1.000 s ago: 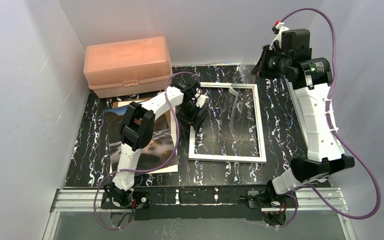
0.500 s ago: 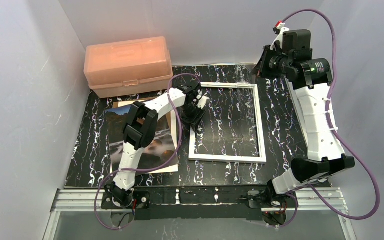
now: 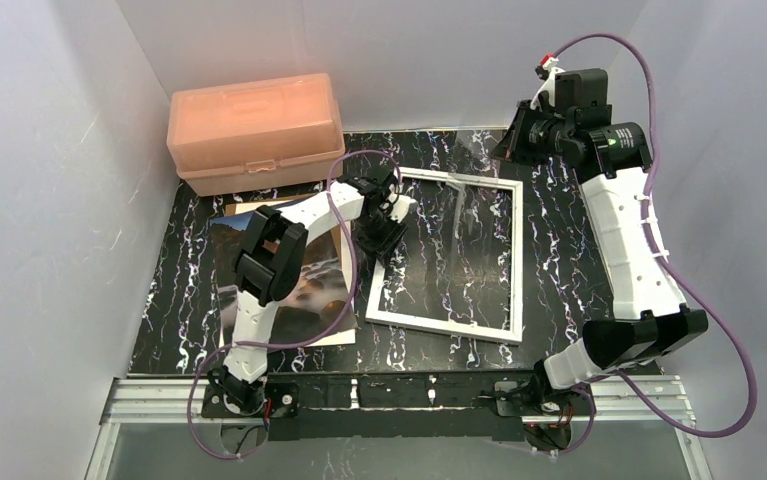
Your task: Put the photo into the frame
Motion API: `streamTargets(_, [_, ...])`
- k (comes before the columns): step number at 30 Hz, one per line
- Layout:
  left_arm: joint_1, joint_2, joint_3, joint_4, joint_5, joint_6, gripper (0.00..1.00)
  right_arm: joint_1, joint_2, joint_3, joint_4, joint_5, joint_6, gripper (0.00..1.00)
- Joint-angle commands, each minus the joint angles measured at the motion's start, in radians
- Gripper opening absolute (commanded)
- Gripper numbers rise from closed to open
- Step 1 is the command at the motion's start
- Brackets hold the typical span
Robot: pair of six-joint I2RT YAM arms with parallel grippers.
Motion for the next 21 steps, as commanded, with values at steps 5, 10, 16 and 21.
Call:
streamTargets(5, [-0.019,-0.069,-0.103,-0.048,-0.063,0.081,0.14,-0.006,-0.065,-0.068,0.09,-0.065,0.031,0.01])
streamTargets(10, [0.002,-0.144,-0.153,-0.048,0.039,-0.013,0.23,-0.006,-0.069,-0.097,0.107,-0.121,0.049,0.01])
streamTargets(16, [0.058,-0.247,-0.113,-0.111,0.135,-0.068,0.6,-0.003,-0.057,-0.086,0.098,-0.158,0.06,0.01])
streamTargets(21, [0.158,-0.304,0.029,-0.242,0.291,-0.072,0.71,0.022,-0.029,-0.049,0.098,-0.165,0.084,0.01])
